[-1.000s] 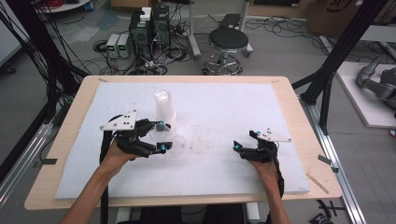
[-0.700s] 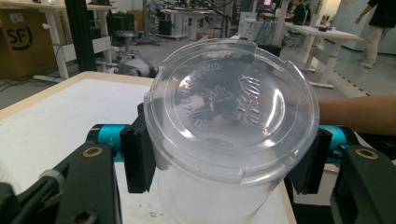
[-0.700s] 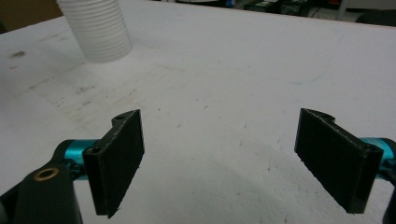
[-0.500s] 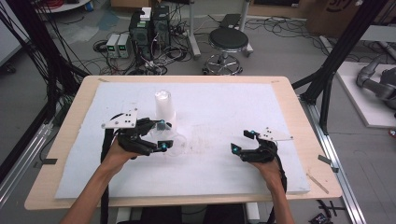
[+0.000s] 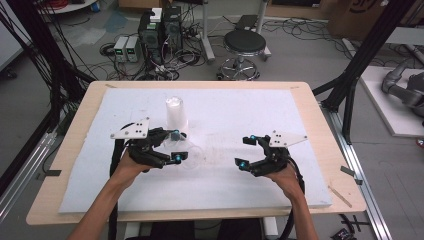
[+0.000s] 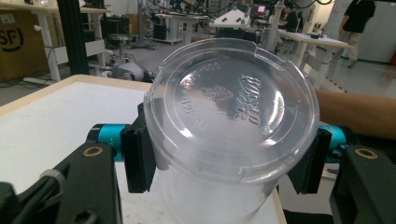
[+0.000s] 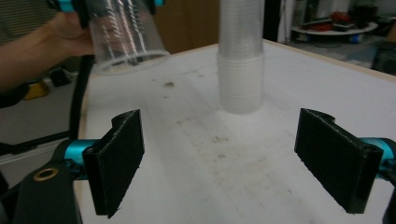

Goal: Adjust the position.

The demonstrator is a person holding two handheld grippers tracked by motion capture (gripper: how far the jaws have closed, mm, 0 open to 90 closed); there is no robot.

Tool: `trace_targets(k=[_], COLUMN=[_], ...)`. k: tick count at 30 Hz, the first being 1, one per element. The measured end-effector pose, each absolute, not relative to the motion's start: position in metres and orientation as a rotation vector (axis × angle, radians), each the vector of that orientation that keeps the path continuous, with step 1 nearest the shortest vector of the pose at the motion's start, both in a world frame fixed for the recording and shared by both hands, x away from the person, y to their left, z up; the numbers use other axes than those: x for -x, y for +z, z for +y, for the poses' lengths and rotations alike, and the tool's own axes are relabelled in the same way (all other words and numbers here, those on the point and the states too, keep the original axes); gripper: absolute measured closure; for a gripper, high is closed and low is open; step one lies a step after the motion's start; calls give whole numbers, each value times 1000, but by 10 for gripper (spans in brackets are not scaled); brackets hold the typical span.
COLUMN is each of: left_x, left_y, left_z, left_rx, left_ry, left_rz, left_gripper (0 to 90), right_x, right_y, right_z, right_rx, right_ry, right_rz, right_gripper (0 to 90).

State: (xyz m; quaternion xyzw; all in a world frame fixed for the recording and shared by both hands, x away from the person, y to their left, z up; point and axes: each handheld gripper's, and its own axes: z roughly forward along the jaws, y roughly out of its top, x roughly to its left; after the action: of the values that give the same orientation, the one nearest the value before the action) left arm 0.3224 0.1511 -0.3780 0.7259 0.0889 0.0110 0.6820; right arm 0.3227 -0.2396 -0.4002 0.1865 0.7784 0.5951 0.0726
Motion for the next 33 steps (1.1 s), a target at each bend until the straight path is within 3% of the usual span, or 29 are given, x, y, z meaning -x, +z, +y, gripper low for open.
trace_targets(k=[15,33], left_x=[-320,-320], left_y=[-377,-376], left_z=[137,127], left_rx=[-1629,-1600], left_ry=[1,-25], left_rz=[163,147], left_gripper=[370,370], right_x=[-324,-325], right_y=[-374,-377], right_z=[-191,-146], right_rx=[-248,-151], right_ry=[1908,1943], right_rz=[2476,2496], right_gripper=[158,159])
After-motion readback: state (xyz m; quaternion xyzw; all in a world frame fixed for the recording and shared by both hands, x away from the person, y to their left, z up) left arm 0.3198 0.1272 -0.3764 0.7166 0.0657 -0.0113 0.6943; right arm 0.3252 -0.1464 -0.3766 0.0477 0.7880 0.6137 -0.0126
